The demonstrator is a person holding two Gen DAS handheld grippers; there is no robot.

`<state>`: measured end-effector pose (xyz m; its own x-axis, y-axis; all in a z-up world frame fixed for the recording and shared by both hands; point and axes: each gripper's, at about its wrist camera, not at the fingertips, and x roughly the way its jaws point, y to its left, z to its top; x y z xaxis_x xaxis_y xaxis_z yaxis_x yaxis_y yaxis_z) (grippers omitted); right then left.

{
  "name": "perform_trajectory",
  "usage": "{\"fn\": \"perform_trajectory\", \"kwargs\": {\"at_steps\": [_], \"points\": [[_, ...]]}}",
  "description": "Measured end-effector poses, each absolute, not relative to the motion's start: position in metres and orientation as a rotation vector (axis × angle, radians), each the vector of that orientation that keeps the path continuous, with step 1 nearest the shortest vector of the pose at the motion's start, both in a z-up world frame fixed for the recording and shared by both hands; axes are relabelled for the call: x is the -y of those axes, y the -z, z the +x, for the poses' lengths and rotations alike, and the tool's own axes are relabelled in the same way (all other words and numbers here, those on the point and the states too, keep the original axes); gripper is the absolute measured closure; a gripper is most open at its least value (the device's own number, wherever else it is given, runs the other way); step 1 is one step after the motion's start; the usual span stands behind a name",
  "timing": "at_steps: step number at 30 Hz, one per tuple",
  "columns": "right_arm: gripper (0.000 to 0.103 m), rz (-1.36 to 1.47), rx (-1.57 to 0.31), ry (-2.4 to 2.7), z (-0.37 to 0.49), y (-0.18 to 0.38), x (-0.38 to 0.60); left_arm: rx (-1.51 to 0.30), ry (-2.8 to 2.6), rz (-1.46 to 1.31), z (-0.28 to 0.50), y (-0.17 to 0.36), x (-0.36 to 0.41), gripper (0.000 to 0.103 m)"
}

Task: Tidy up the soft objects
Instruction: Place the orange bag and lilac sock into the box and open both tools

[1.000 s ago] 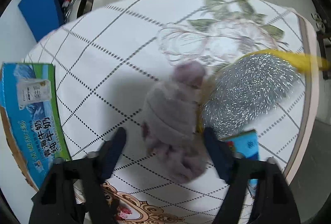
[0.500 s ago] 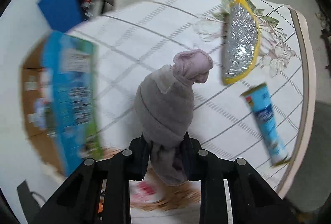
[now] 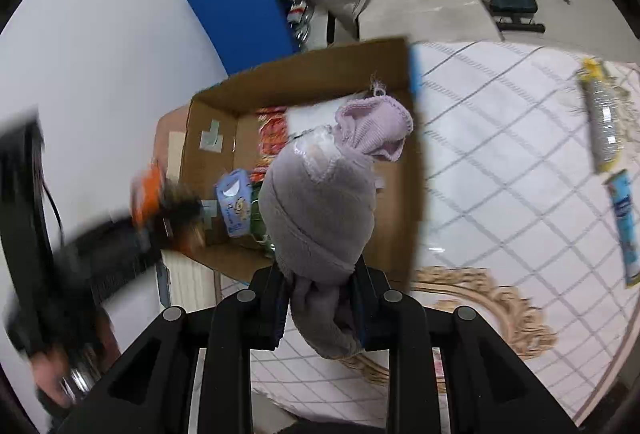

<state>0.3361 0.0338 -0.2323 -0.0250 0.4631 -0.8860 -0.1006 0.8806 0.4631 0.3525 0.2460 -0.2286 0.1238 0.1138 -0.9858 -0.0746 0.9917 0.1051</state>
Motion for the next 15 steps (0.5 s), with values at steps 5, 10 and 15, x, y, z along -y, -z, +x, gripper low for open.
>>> {"fn": "perform_trajectory", "kwargs": {"at_steps": [5, 10, 15], "points": [[0.075, 0.295, -1.607, -0.395, 0.340, 0.278, -0.077, -1.526, -0.152, 0.118, 0.393, 0.269, -0.280, 0.065], [0.075, 0.284, -1.659, -0.349, 0.342, 0.311, -0.102, -1.613, -0.131, 0.139, 0.413, 0.304, -0.292, 0.065], [0.075, 0.257, -1.685, -0.317, 0.345, 0.331, -0.117, -1.653, -0.133, 0.196, 0.421, 0.323, -0.297, 0.065]]}}
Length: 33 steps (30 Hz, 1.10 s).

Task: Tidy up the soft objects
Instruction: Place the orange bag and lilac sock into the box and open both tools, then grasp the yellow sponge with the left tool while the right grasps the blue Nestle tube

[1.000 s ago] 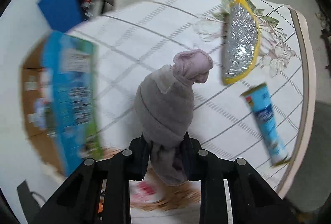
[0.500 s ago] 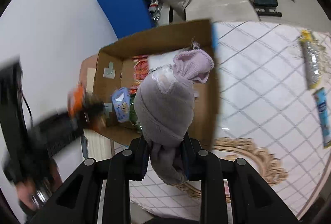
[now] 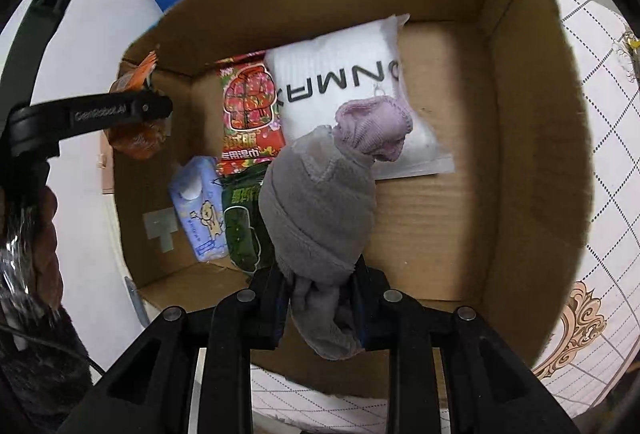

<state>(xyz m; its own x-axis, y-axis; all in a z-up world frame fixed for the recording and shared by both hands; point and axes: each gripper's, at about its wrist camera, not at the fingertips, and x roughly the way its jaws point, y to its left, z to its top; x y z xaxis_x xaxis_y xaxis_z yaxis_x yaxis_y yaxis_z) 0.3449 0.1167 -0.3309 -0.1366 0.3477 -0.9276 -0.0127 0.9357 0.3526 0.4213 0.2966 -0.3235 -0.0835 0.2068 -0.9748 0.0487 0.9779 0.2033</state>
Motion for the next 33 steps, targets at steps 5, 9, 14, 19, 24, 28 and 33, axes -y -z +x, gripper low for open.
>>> {"fn": "perform_trajectory", "kwargs": {"at_steps": [5, 9, 14, 19, 24, 28, 33], "points": [[0.073, 0.201, -1.704, -0.295, 0.343, 0.346, -0.130, -1.696, -0.124, 0.164, 0.424, 0.338, -0.303, 0.062], [0.021, 0.163, -1.774, -0.320, 0.343, 0.364, -0.142, -1.725, -0.085, 0.097, 0.419, 0.339, -0.305, 0.053], [0.009, 0.168, -1.757, -0.320, 0.341, 0.358, -0.143, -1.698, -0.056, 0.065, 0.415, 0.324, -0.302, 0.035], [0.000, 0.122, -1.694, -0.282, 0.339, 0.336, -0.138, -1.628, -0.037, 0.023, 0.403, 0.298, -0.297, 0.004], [0.000, 0.054, -1.596, -0.219, 0.331, 0.306, -0.130, -1.523, -0.039, -0.015, 0.375, 0.265, -0.293, 0.003], [0.000, 0.045, -1.529, -0.184, 0.320, 0.285, -0.116, -1.449, -0.048, -0.025, 0.345, 0.245, -0.291, 0.002], [0.000, 0.014, -1.428, -0.121, 0.302, 0.258, -0.095, -1.366, -0.080, -0.035, 0.300, 0.225, -0.289, 0.002]]}}
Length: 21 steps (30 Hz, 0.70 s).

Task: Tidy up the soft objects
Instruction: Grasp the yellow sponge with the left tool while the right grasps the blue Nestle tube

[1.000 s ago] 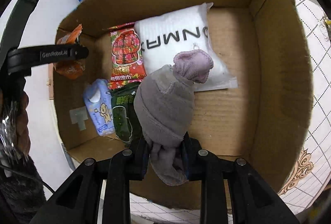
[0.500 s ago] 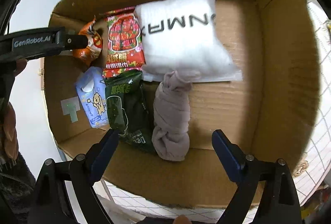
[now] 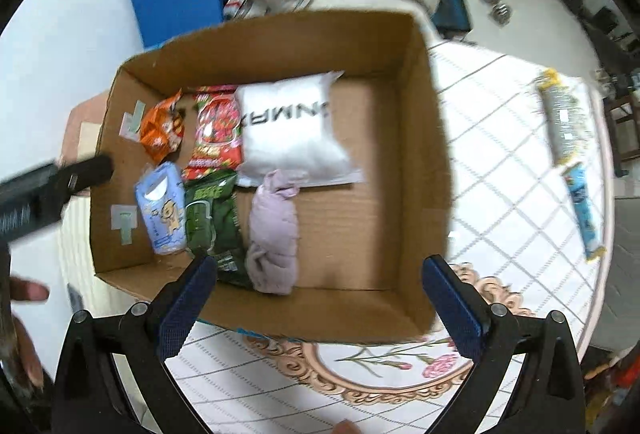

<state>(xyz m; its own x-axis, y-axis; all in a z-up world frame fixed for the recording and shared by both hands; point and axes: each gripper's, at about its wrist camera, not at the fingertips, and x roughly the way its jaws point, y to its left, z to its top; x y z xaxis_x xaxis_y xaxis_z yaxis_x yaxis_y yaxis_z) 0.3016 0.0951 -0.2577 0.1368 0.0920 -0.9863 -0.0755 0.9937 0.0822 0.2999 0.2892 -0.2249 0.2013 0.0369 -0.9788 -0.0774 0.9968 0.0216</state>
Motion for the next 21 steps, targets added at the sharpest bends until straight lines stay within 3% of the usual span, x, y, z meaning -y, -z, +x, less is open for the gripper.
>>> {"fn": "perform_trajectory", "kwargs": {"at_steps": [21], "points": [[0.000, -0.014, -1.202, -0.195, 0.205, 0.153, -0.083, -1.156, -0.149, -0.092, 0.185, 0.152, -0.272, 0.000]]}}
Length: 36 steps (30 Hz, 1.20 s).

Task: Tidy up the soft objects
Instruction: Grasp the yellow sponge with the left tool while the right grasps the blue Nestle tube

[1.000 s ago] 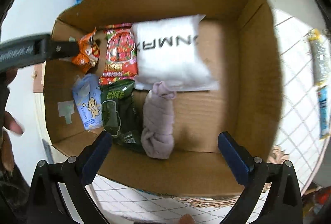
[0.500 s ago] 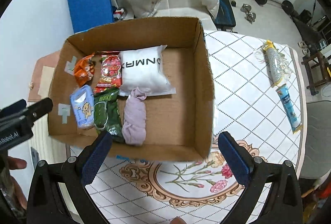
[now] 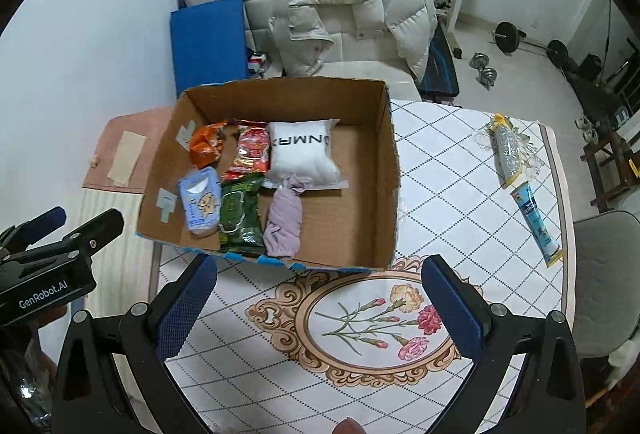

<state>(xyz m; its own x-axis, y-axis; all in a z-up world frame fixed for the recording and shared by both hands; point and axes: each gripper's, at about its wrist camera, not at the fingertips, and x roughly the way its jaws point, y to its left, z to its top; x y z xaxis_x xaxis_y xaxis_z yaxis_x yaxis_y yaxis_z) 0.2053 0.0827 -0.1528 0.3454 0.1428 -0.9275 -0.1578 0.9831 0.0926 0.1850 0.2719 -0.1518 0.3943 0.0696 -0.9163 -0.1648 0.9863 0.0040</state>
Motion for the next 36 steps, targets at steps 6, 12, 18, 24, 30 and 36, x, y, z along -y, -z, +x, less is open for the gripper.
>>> {"fn": "perform_trajectory", "kwargs": {"at_steps": [6, 12, 18, 24, 30, 36], "points": [[0.000, 0.057, -1.226, -0.231, 0.205, 0.154, -0.060, -1.170, -0.130, -0.092, 0.192, 0.147, -0.247, 0.000], [0.000, 0.114, -1.266, -0.128, 0.224, 0.171, 0.021, -1.228, -0.049, -0.026, 0.223, 0.163, -0.168, 0.000], [0.000, 0.134, -1.326, 0.051, 0.262, 0.207, 0.148, -1.302, 0.073, 0.031, 0.281, 0.188, -0.064, 0.000], [0.000, 0.102, -1.426, 0.134, 0.317, 0.269, 0.257, -1.475, 0.196, 0.014, 0.380, 0.243, 0.048, 0.000], [0.004, 0.179, -1.571, 0.081, 0.359, 0.338, 0.315, -1.651, 0.268, 0.035, 0.468, 0.317, 0.140, 0.001], [0.005, 0.270, -1.659, 0.010, 0.375, 0.383, 0.333, -1.774, 0.256, 0.064, 0.511, 0.377, 0.182, 0.012]]}}
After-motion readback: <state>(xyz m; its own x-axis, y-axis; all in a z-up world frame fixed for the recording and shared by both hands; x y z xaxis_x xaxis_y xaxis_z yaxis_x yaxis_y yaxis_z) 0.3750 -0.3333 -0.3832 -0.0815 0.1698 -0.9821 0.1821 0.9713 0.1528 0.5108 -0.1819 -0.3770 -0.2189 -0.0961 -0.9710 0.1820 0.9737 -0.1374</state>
